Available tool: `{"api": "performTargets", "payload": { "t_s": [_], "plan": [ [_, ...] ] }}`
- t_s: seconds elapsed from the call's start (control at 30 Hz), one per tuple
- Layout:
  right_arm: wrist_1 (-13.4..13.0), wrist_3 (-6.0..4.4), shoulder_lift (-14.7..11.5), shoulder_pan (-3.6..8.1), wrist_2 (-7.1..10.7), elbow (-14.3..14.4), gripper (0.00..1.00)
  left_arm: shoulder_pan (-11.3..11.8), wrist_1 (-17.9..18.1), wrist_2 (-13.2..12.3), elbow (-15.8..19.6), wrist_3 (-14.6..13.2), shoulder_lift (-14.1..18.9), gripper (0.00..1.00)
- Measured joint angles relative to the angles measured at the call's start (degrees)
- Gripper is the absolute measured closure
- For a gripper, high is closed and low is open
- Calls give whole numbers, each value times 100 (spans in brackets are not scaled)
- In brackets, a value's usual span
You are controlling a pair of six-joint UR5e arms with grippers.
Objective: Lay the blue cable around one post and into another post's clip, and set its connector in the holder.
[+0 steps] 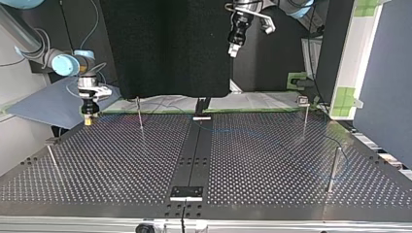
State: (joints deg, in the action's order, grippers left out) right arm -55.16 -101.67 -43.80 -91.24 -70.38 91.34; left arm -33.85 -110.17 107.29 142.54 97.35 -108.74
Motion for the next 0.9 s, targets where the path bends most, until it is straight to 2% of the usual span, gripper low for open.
{"api": "performTargets", "payload": {
  "t_s": [0.33, 0.57, 0.9],
  "plan": [
    [-63, 48, -361, -57, -17, 221, 100, 5, 36, 75, -9, 1, -2, 0],
    [17, 107, -607, -119, -28, 293, 100, 8, -9, 77, -9, 3, -3, 0],
    [40, 174, -826, -212, -29, 415, 100, 11, -51, 77, -10, -4, -3, 0]
  ]
}}
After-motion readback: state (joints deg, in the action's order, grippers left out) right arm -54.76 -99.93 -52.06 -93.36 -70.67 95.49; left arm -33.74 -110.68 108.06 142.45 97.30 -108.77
